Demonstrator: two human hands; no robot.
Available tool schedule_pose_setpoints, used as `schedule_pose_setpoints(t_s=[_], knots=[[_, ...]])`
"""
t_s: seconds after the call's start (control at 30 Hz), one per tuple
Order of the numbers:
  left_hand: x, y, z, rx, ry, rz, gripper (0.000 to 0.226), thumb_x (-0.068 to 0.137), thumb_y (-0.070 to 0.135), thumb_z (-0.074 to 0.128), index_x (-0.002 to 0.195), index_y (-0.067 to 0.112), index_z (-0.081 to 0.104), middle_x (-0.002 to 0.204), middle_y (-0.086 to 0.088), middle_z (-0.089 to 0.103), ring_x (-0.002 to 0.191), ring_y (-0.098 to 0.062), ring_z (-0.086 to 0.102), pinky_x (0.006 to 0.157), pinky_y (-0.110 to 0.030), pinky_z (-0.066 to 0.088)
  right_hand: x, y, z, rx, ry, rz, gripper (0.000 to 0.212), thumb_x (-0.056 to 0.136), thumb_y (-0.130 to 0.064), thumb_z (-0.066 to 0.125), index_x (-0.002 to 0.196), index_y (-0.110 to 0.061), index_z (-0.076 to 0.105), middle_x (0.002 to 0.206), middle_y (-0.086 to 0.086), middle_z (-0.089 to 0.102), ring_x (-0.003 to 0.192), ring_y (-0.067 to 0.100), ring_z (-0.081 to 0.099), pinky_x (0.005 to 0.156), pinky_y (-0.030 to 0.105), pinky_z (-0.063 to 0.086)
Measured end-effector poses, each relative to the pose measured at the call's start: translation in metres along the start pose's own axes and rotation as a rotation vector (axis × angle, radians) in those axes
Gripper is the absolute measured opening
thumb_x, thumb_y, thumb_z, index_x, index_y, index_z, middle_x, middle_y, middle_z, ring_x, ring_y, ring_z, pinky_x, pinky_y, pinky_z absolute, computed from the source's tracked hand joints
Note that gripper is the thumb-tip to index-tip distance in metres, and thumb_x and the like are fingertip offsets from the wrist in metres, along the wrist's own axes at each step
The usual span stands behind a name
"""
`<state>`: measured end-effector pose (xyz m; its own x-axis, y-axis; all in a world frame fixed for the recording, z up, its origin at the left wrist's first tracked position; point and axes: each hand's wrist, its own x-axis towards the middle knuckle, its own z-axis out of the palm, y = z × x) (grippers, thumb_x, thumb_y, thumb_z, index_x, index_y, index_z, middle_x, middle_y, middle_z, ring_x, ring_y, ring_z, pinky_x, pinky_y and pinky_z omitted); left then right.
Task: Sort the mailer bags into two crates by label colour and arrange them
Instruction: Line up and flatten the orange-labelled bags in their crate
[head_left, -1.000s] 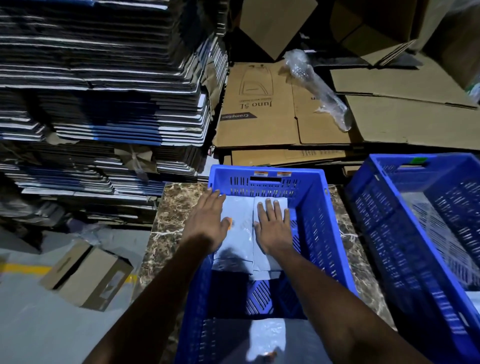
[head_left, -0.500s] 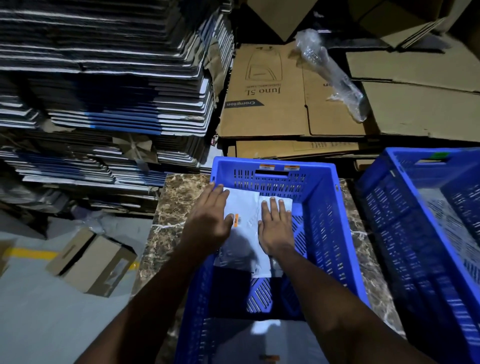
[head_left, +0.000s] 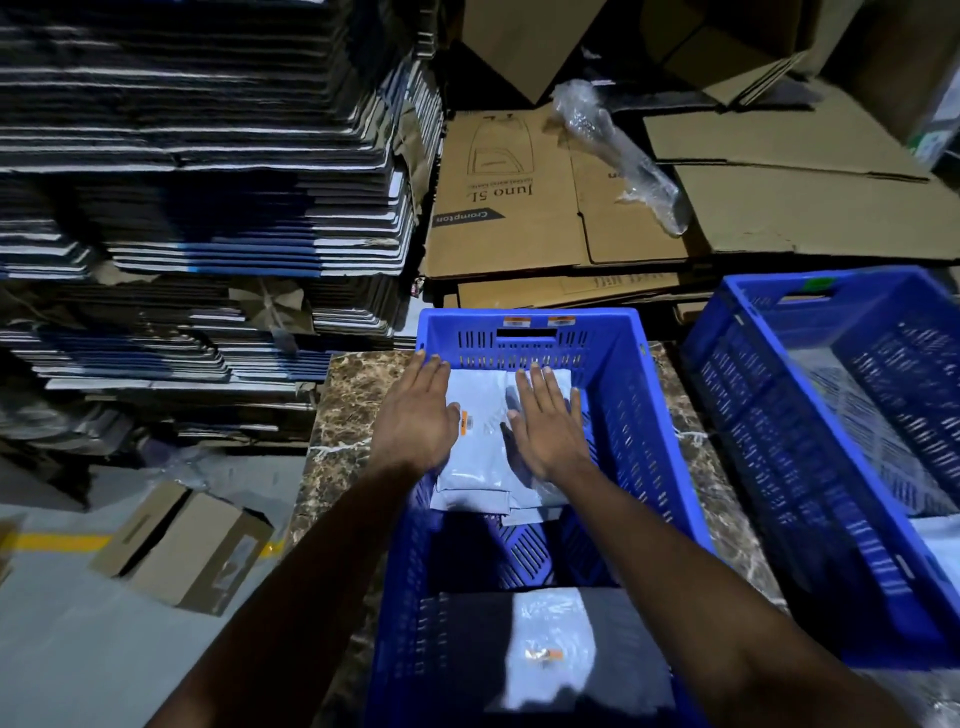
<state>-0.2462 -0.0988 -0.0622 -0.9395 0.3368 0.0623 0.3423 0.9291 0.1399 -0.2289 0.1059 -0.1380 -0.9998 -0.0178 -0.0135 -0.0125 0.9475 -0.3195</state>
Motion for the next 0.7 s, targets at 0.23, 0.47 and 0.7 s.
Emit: schedule_pose_setpoints(t_s=[0.23, 0.47, 0.7], knots=[[-0.015, 0.011, -0.013, -0.056, 0.105, -0.088, 0.053, 0.099, 0.032, 0.042, 0.146, 0.007, 0.043, 0.153, -0.012, 0.042, 0.144, -0.026, 0.034, 0.119, -0.037, 0.025, -0.065, -0.008, -0.031, 0.082, -0.1, -0.119, 0.046, 0.1, -0.033, 0.045, 0.143, -0.019, 0.045, 0.14, 0.01, 0.053, 0.127, 0.031, 0.049, 0.1, 0.043, 0.047], [-0.045, 0.013, -0.014, -0.187, -0.043, -0.06, 0.062, 0.102, 0.037, 0.042, 0.154, 0.007, 0.025, 0.166, -0.012, 0.01, 0.153, -0.024, 0.004, 0.123, -0.039, 0.012, -0.128, -0.004, -0.041, 0.004, -0.637, -0.161, 0.045, 0.085, -0.052, 0.07, 0.119, -0.023, 0.064, 0.109, 0.001, 0.07, 0.099, 0.021, 0.064, 0.084, 0.03, 0.05], [-0.08, 0.014, -0.007, -0.208, 0.052, -0.029, 0.057, 0.103, 0.038, 0.039, 0.153, 0.012, 0.032, 0.163, -0.008, 0.022, 0.152, -0.023, 0.013, 0.124, -0.039, 0.015, -0.148, 0.0, -0.04, 0.116, -0.631, -0.185, 0.023, 0.072, -0.024, 0.087, 0.073, -0.028, 0.064, 0.066, -0.014, 0.062, 0.065, 0.004, 0.058, 0.067, 0.027, 0.049]])
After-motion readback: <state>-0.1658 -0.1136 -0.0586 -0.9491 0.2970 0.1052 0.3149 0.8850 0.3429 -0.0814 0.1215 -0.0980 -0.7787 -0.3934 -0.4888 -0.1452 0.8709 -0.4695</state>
